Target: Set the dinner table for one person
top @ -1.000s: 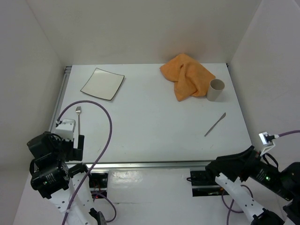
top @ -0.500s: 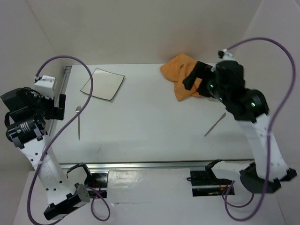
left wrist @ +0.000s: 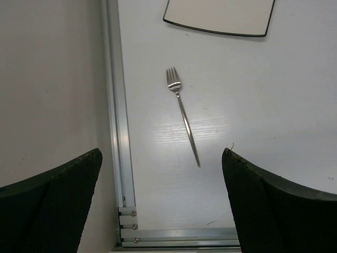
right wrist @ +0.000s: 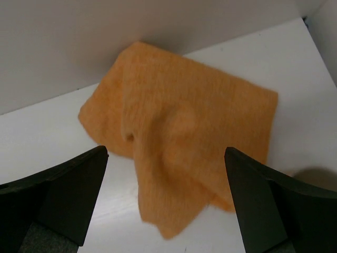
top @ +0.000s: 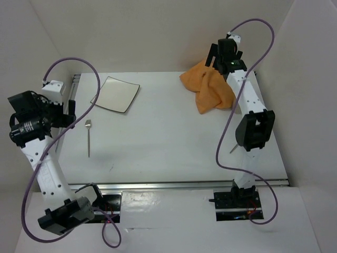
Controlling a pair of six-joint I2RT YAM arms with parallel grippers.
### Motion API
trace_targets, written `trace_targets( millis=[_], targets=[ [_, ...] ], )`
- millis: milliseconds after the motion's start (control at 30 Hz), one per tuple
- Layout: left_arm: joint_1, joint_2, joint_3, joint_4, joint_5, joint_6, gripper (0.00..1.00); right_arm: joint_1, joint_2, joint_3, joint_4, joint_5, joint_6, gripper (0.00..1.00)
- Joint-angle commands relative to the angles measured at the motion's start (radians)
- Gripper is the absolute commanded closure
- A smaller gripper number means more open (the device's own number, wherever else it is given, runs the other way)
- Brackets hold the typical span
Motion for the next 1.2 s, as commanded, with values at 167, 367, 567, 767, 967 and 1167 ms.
trace_targets(
  millis=[167, 367, 567, 767, 967, 1167],
  targets=[
    [-0.004, 0.178, 0.046, 0.016, 0.101, -0.050, 0.00, -0.020, 0.331, 0.131, 0.375, -0.119, -0.241, 0.00],
    [-0.004, 0.267, 0.065, 0.051, 0.061, -0.087, 0.00, -0.031, 0.370, 0.069, 0.432, -0.196, -0.241, 0.00],
    [-0.004, 0.311, 0.124, 0.042, 0.051, -0.087, 0.00, -0.040, 0.397, 0.100, 0.370, -0.130, -0.218, 0.96],
    [-0.027, 0.320, 0.137, 0.022, 0.051, -0.048, 0.00, 0.057, 0.128, -0.030, 0.382, -0.147, -0.220, 1.00],
    [-0.111, 0.278, 0.092, 0.013, 0.090, -0.004, 0.00, 0.219, -0.184, -0.147, 0.265, -0.108, -0.123, 1.00],
    [-0.228, 0.256, 0.069, 0.013, 0.208, -0.014, 0.00, 0.415, -0.397, -0.338, 0.133, 0.028, 0.013, 1.00]
  ],
)
